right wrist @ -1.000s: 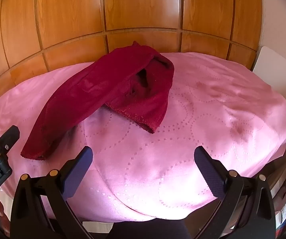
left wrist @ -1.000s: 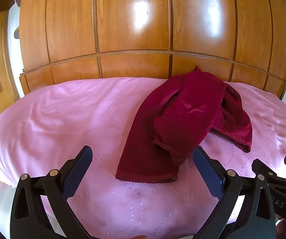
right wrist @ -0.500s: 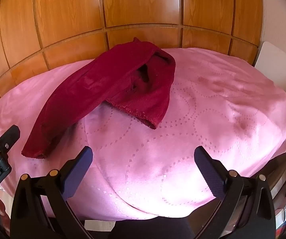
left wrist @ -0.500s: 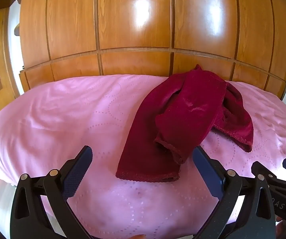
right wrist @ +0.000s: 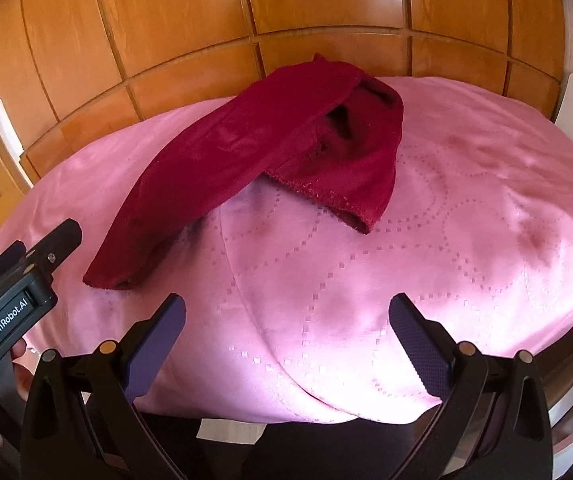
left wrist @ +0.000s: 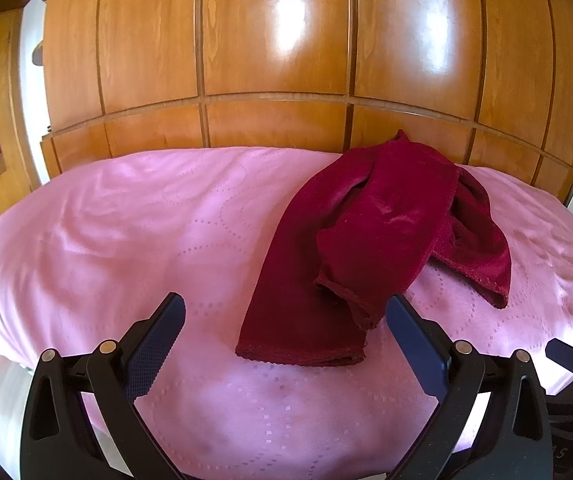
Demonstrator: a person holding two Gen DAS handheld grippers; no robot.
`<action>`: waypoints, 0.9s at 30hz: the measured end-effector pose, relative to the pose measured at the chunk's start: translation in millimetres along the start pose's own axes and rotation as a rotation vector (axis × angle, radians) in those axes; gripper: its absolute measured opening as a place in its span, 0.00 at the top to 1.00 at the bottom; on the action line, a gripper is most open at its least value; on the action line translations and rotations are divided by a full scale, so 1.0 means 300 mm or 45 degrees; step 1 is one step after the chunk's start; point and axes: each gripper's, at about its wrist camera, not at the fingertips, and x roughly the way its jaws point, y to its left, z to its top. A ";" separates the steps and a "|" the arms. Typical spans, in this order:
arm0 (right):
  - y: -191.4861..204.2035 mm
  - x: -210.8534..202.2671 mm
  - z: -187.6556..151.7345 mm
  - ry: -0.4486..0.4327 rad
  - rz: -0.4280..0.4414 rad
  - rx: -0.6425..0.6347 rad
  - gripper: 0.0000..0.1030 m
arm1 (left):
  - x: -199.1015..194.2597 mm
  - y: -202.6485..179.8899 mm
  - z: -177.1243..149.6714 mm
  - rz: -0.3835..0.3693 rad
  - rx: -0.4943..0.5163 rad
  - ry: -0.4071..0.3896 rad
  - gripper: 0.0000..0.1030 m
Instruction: Fold small clothes
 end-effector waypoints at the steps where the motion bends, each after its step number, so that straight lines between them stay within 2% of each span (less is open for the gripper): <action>1: -0.001 0.001 0.001 -0.002 -0.010 0.001 0.02 | 0.002 0.001 -0.001 0.000 -0.001 0.003 0.03; 16: -0.042 0.032 -0.003 0.073 0.046 0.061 0.02 | 0.031 0.026 -0.009 -0.003 -0.041 0.044 0.03; 27: -0.027 -0.007 -0.008 0.019 0.127 0.051 0.02 | 0.042 0.037 -0.008 -0.005 -0.054 0.059 0.03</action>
